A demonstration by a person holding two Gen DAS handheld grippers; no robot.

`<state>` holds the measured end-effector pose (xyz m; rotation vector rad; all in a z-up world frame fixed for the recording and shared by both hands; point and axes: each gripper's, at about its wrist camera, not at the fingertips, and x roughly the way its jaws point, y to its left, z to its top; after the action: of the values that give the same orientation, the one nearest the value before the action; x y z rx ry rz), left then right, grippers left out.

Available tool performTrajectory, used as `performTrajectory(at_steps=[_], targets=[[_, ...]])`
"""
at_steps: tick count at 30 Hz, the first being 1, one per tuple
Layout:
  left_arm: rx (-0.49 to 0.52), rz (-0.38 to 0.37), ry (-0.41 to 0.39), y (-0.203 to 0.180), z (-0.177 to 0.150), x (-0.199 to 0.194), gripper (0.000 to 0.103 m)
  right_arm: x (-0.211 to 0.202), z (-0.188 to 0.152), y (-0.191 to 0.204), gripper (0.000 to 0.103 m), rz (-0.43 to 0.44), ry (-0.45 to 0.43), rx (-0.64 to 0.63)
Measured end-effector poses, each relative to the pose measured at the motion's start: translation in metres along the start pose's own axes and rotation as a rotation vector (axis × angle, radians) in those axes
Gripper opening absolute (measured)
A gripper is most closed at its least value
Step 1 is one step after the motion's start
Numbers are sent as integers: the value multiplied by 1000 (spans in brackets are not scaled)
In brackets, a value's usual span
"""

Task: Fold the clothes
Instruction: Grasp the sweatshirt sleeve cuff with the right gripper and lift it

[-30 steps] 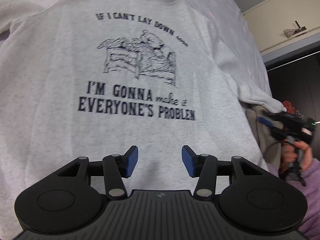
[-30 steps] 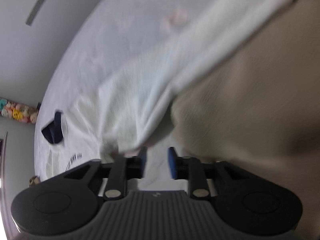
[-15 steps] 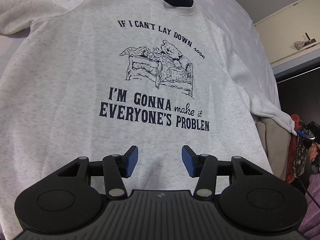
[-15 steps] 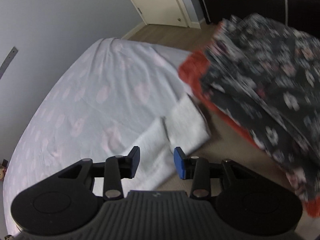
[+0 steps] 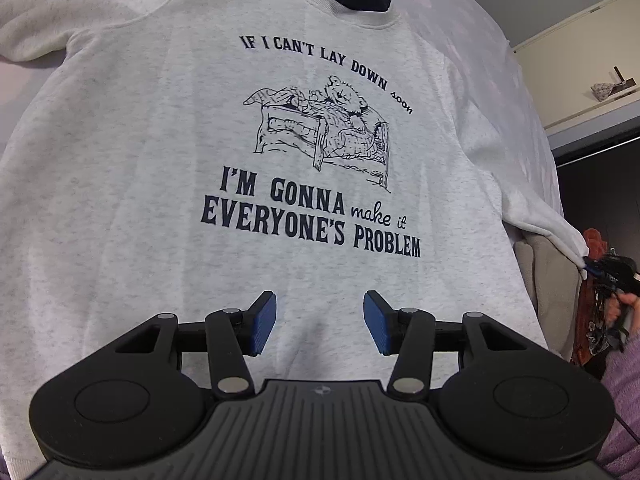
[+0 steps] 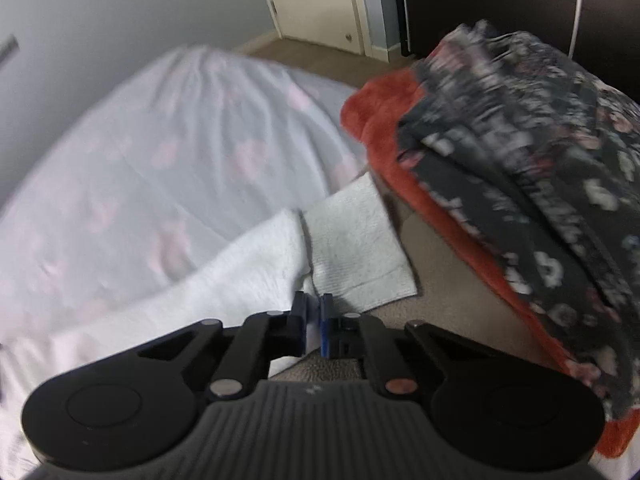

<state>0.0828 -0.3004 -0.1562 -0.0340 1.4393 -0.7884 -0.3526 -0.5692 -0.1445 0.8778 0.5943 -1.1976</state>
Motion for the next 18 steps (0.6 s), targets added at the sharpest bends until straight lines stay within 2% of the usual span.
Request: performTrajectory(at_steps=[4, 6, 10, 11, 12, 13, 18], targets=[[-3, -11, 0, -2, -2, 2, 46, -38, -9, -23, 7, 109, -60, 105], [-1, -17, 2, -3, -2, 2, 46, -39, -17, -29, 7, 88, -61, 94], [19, -21, -6, -8, -3, -2, 46, -34, -25, -52, 10, 112, -26, 176], [20, -20, -12, -7, -3, -5, 47, -32, -27, -57, 17, 118, -18, 197], [19, -18, -20, -6, -3, -7, 48, -31, -30, -63, 35, 124, -9, 218], [18, -17, -27, -6, -3, -10, 49, -30, -32, -68, 39, 130, 0, 238], [-16, -5, -26, 3, -3, -8, 49, -44, -27, -83, 41, 107, -31, 254]])
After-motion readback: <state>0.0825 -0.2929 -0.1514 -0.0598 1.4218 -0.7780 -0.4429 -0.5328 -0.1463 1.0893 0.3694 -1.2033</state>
